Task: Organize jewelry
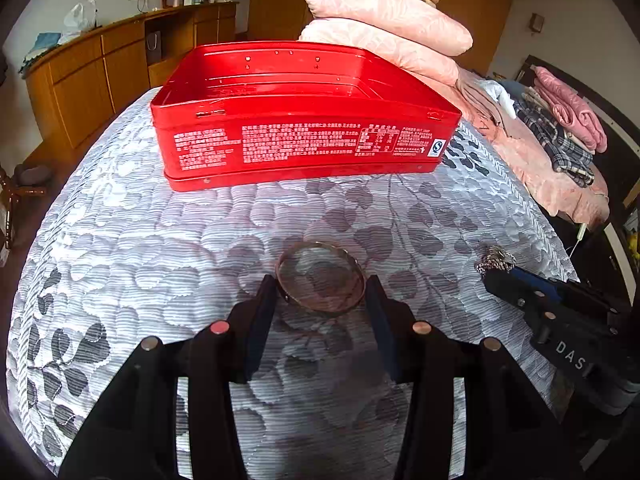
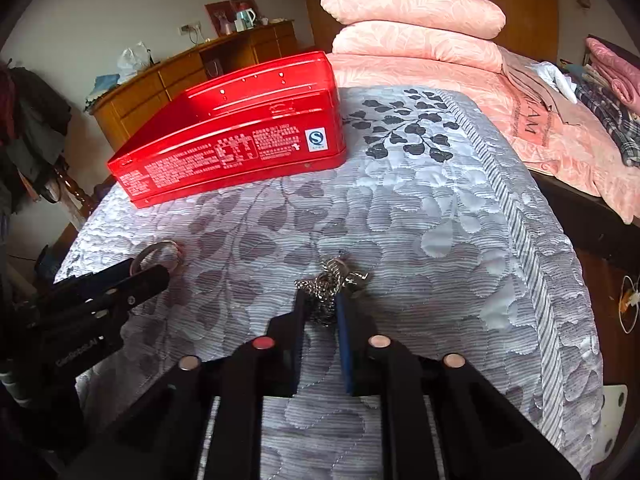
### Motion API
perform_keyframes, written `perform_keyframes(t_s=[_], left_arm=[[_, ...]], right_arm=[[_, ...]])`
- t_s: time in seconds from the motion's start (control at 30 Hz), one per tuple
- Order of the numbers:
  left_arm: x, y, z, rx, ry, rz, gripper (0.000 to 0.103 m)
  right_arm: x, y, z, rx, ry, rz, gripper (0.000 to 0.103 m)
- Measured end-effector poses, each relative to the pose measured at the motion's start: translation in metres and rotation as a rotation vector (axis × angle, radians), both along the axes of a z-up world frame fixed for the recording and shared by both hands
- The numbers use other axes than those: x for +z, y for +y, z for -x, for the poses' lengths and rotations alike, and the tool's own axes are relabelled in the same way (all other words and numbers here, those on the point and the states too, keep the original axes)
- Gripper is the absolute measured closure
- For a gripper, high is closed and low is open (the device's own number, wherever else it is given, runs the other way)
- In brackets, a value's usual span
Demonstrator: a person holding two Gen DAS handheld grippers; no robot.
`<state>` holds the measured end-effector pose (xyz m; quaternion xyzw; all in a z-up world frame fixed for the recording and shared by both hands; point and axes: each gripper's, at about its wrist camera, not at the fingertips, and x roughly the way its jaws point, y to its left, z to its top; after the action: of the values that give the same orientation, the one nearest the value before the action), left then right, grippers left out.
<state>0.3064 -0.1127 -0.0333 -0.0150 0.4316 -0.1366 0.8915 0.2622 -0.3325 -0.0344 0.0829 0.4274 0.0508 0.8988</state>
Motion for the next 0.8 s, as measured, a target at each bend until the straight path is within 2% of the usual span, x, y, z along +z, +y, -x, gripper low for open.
perform_keyframes(t_s=[0.2, 0.47, 0.8], left_arm=[[0.004, 0.008, 0.005, 0.009, -0.018, 0.003, 0.059], [0.021, 0.022, 0.01, 0.025, -0.058, 0.034, 0.059], [0.055, 0.034, 0.0, 0.054, -0.138, 0.049, 0.059]], right_arm=[[0.013, 0.004, 0.009, 0.01, -0.051, -0.001, 0.09], [0.048, 0.004, 0.016, 0.032, -0.145, -0.033, 0.09], [0.084, 0.01, -0.005, 0.064, -0.218, -0.03, 0.09]])
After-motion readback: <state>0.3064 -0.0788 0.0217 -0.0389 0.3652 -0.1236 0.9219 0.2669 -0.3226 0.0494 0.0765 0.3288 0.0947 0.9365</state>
